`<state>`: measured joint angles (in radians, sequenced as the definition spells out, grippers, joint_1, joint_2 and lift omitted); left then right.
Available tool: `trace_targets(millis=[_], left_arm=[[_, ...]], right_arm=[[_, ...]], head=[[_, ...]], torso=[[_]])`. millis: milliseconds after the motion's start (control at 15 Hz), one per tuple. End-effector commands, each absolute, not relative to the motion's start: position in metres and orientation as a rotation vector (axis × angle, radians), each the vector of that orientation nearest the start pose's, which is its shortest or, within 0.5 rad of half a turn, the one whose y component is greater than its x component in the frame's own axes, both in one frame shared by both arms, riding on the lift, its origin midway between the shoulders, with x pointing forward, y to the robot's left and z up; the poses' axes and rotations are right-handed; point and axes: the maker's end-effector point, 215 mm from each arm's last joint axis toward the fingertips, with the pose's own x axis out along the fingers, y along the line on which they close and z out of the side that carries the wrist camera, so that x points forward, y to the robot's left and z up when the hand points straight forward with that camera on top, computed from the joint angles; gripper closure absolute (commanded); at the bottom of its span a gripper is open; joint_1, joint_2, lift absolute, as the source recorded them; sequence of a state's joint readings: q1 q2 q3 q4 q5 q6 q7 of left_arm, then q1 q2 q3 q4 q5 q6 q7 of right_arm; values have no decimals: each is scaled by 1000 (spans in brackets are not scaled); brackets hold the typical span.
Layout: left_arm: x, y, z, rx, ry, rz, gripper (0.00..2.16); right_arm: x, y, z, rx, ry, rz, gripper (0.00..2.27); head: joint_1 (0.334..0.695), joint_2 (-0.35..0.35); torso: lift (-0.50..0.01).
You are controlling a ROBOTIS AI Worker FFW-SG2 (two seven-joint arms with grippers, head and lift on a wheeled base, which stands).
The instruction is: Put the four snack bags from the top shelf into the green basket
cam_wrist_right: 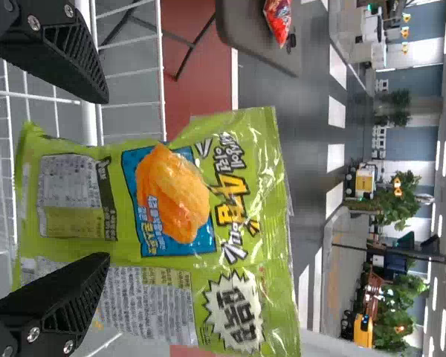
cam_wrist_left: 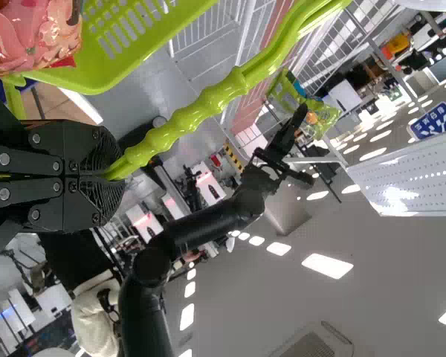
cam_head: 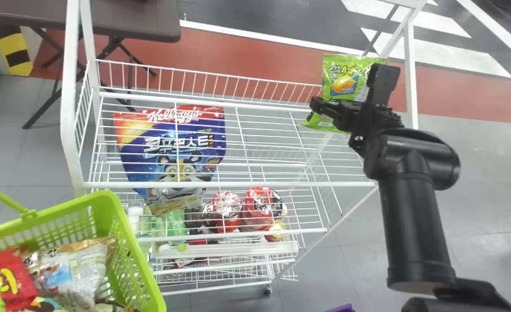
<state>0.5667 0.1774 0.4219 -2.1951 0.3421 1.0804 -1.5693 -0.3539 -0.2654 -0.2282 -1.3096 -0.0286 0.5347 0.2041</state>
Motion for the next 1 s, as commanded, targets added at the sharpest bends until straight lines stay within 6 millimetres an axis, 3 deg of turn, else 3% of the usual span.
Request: trace_targets(millis=[0, 67, 200, 267, 533, 733, 800, 933], left_arm=[[219, 176, -350, -789, 641, -1221, 2148], [220, 180, -352, -792, 639, -1212, 2148], [220, 185, -353, -800, 635, -1200, 2148], [221, 185, -353, -802, 634, -1199, 2148], [221, 185, -353, -800, 634, -1201, 2148], [219, 188, -352, -802, 634, -1199, 2148], [220, 191, -351, -798, 626, -1194, 2148], [222, 195, -349, -794, 618, -1186, 2148]], right_arm=[[667, -448, -382, -49, 415, -120, 296], [667, -447, -383, -43, 417, -120, 599], [661, -451, -392, -31, 429, -138, 2000], [659, -447, -392, -24, 431, -148, 2219], [634, -450, -365, 46, 347, -159, 2250], [595, -454, -358, 147, 344, -151, 2250], [574, -448, -352, 177, 339, -129, 2250], [538, -415, -328, 221, 317, -44, 2250]], head=[[695, -346], [695, -338], [695, -330], [695, -328], [695, -328], [695, -342], [695, -347], [695, -350]], torso=[[-6], [-6], [-6], [-6], [-6], [-6], [-6], [-6]])
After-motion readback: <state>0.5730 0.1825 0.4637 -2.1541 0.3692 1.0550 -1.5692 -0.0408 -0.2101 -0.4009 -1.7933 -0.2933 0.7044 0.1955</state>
